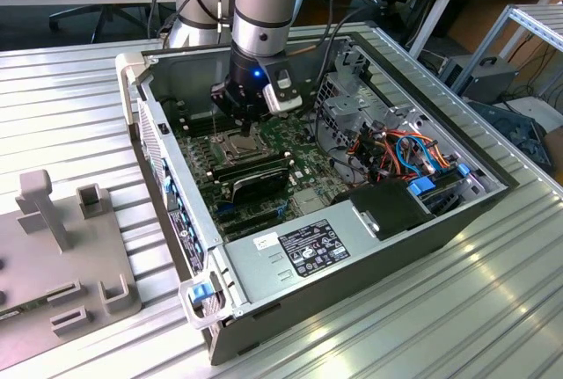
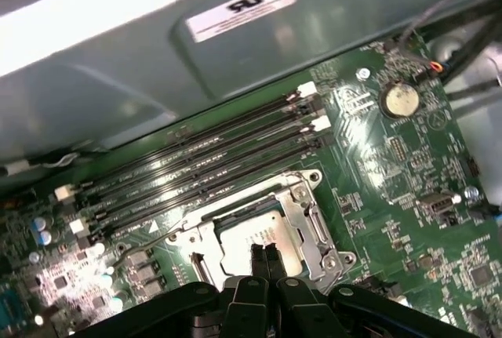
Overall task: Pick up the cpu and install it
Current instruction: 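Install the first cpu locking lever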
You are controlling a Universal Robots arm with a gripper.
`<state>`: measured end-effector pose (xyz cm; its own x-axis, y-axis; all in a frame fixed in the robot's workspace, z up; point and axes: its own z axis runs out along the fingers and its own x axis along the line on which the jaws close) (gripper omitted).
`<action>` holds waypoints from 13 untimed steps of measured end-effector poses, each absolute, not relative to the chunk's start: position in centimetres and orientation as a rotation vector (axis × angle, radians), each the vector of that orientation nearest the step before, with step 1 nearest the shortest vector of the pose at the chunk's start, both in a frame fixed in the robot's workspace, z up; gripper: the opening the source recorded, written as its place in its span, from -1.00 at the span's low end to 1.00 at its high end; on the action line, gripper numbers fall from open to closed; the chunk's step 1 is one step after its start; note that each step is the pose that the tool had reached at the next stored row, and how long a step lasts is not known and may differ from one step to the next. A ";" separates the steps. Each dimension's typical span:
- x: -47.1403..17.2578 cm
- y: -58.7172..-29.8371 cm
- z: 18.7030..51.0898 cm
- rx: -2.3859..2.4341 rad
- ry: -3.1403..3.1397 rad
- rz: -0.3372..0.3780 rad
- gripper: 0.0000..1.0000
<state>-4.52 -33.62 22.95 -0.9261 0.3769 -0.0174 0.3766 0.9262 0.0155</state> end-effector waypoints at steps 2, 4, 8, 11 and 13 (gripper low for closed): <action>-4.5 -33.6 22.9 0.595 3.064 0.018 -0.79; -4.5 -33.6 22.9 0.595 3.064 0.018 -0.79; -4.5 -33.6 22.9 0.593 3.065 0.018 -0.79; -4.5 -33.6 22.9 0.563 3.070 0.019 -0.79; -4.5 -33.6 22.9 0.562 3.071 0.019 -0.79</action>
<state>-4.52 -33.62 22.95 -0.9350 0.3543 -0.0174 0.3541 0.9351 0.0154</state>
